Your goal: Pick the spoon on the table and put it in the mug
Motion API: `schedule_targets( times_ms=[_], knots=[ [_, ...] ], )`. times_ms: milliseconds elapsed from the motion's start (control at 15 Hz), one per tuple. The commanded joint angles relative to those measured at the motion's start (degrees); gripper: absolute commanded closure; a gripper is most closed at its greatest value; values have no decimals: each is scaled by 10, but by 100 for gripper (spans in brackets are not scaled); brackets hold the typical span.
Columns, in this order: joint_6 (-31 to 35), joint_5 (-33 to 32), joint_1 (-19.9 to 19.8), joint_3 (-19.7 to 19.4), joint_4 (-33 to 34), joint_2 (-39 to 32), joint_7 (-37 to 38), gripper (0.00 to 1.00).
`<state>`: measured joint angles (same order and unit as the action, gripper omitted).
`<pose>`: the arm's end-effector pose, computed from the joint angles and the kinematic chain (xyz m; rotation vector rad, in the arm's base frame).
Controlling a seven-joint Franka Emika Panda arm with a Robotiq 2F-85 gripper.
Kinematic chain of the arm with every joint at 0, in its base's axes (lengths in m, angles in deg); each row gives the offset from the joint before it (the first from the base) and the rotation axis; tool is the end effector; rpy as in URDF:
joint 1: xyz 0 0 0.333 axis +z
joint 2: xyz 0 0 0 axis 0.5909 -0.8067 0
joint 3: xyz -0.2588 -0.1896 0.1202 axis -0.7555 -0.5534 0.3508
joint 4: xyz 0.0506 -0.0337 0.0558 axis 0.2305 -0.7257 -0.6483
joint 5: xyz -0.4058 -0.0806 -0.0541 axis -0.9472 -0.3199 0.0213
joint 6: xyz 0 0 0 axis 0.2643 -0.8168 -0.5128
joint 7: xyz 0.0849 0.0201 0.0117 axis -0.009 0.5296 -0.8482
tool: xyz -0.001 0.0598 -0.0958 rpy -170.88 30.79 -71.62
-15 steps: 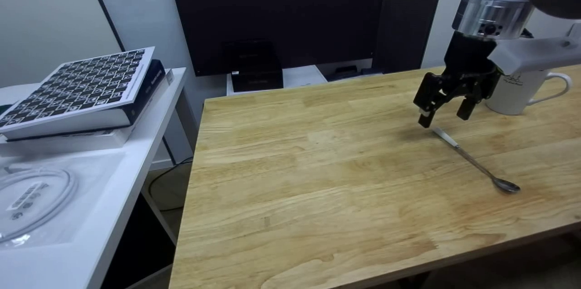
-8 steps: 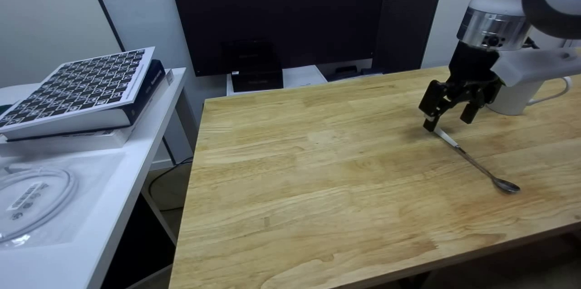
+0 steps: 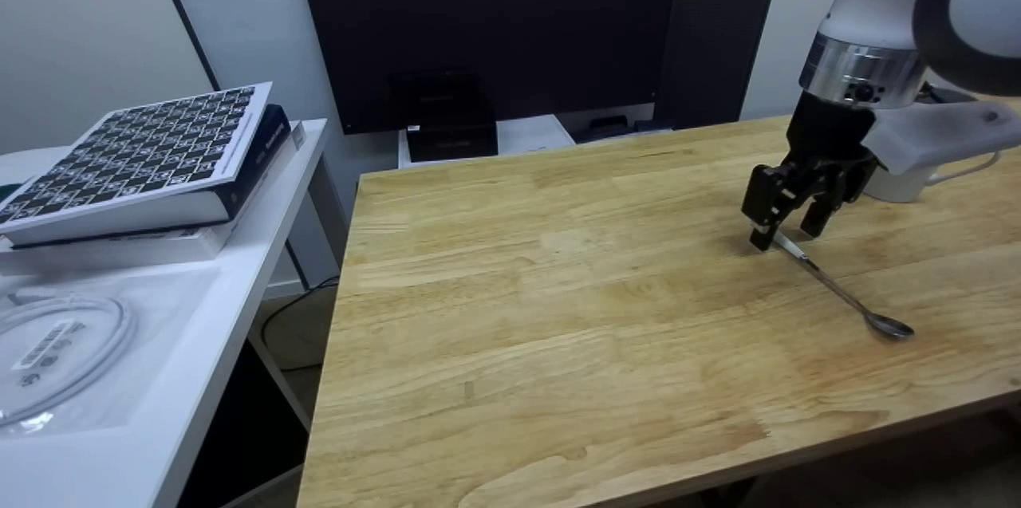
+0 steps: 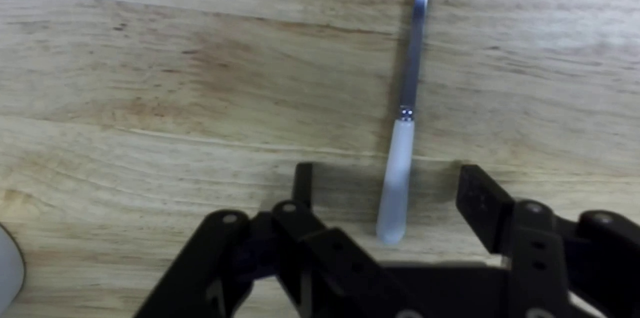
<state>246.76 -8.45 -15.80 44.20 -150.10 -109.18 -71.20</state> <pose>0.5318 0.2011 0.0654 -3.1138 -0.0334 -0.0742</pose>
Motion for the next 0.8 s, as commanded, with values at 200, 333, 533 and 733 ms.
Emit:
schedule_targets(
  times_ms=[200, 333, 533, 733],
  knots=[
    [-1, -3, 40, -31, 13, -11, 13, 74],
    [-3, -5, 49, -36, 13, -10, 16, 86],
    [-16, -5, 61, -48, 15, -7, 24, 97],
    [-47, -7, 67, -58, 23, 6, 30, 100]
  ],
)
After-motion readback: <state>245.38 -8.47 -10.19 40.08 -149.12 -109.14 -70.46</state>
